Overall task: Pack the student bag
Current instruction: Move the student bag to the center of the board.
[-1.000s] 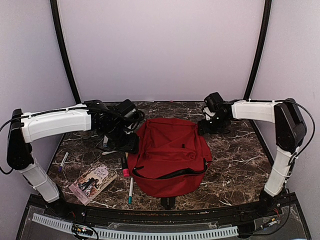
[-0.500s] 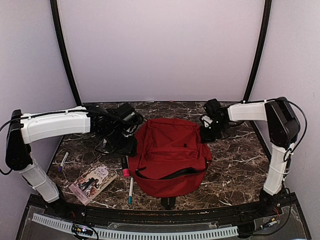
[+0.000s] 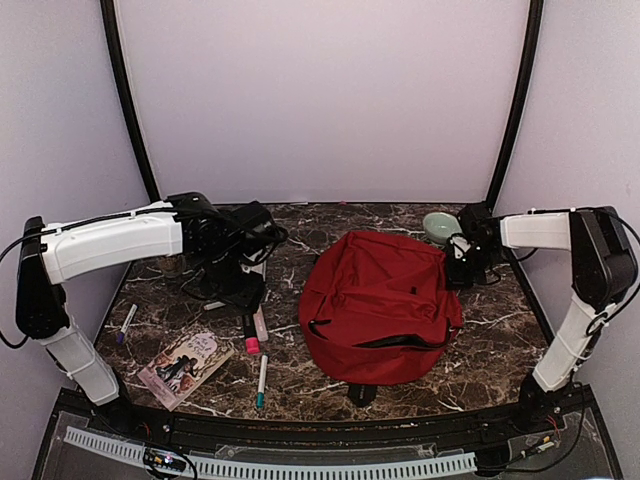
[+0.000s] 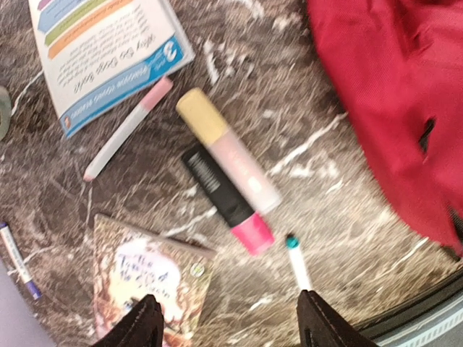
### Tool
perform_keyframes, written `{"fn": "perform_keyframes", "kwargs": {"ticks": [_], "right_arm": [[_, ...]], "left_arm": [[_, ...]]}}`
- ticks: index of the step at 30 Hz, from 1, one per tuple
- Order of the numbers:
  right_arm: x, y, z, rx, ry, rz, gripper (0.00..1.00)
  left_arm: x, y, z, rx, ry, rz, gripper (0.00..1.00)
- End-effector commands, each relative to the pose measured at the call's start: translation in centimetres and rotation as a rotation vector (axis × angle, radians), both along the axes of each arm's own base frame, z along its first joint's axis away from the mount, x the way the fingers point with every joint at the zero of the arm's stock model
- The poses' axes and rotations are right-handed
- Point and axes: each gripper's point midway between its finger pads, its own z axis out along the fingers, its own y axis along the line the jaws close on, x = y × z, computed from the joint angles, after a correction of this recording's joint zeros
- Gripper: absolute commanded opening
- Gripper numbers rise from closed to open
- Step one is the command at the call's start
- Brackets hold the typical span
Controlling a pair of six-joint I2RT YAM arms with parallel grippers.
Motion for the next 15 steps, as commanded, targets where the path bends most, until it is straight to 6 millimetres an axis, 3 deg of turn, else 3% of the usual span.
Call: {"fn": "perform_keyframes", "kwargs": {"ticks": [1, 3, 6, 8, 15], "right_arm": [[-1.1, -1.0, -0.8, -0.021, 0.021, -0.015, 0.00], [-1.1, -0.9, -0.7, -0.008, 0.027, -0.029, 0.07], [-1.0, -0.4, -0.8, 0.017, 0.063, -0.034, 0.28], [-1.1, -0.3, -1.0, 0.016, 0.097, -0.035, 0.35], [-1.2, 0.2, -0.5, 0.037, 0.131, -0.032, 0.61]], "left_arm": [[-2.5, 4.1, 1.3, 0.151, 0.074, -0.019, 0.66], [-3.4, 5.2, 1.4, 0.173, 0.097, -0.019, 0.66], [-5.0, 6.7, 0.5, 0.215, 0.157, -0.026, 0.67], [-6.0, 7.4, -0.5, 0.248, 0.211, -0.026, 0.67], [-8.2, 8.3, -3.0, 0.285, 0.323, -0.049, 0.69]]}}
